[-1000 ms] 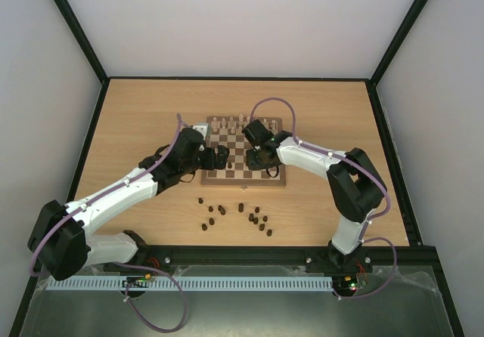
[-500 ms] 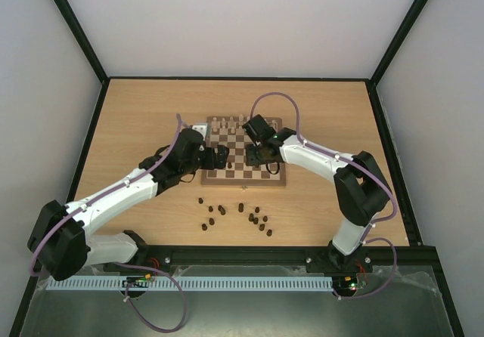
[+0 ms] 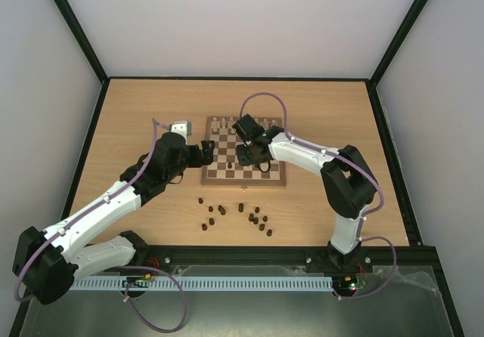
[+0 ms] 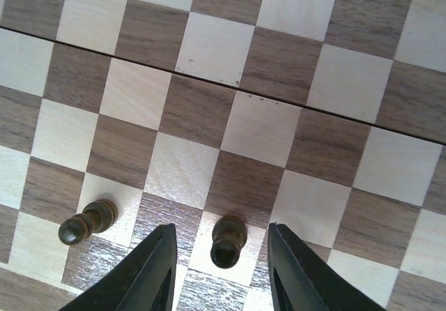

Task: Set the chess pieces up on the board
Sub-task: Adjust the chess piece on the chessboard.

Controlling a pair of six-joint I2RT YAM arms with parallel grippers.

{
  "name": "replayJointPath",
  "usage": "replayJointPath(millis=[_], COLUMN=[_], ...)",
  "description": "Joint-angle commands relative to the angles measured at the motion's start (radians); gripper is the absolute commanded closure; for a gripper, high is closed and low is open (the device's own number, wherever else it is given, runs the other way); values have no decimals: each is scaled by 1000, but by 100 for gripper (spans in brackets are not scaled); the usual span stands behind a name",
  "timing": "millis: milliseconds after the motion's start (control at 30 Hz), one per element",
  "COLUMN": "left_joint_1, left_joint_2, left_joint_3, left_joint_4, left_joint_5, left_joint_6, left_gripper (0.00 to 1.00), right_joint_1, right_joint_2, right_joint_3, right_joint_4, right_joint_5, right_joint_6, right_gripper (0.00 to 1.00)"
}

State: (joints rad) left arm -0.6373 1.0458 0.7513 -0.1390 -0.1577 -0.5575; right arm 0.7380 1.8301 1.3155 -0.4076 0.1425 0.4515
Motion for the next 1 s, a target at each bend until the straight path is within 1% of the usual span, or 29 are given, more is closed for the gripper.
replayJointPath(millis=[0, 67, 200, 500, 967], left_joint_1=[11, 11, 11, 11, 11], left_joint_2=[7, 16, 22, 25, 29], left_joint_3=[-15, -16, -18, -22, -22], left_joint_4=[12, 13, 16, 21, 25], left_joint_5=[-17, -12, -7, -3, 6], left_joint_6=[-12, -12, -11, -9, -10], left_gripper=[0, 0, 1, 0, 0], right_joint_1=[9, 10, 16, 30, 40], right_joint_2=[38, 46, 56, 75, 45], right_joint_3=[43, 46, 46, 44, 13], right_joint_4=[-72, -74, -79, -92, -95], right_joint_5=[7, 8, 11, 18, 32], right_joint_6=[-11, -11, -11, -10, 3], right_gripper=[64, 68, 70, 79, 81])
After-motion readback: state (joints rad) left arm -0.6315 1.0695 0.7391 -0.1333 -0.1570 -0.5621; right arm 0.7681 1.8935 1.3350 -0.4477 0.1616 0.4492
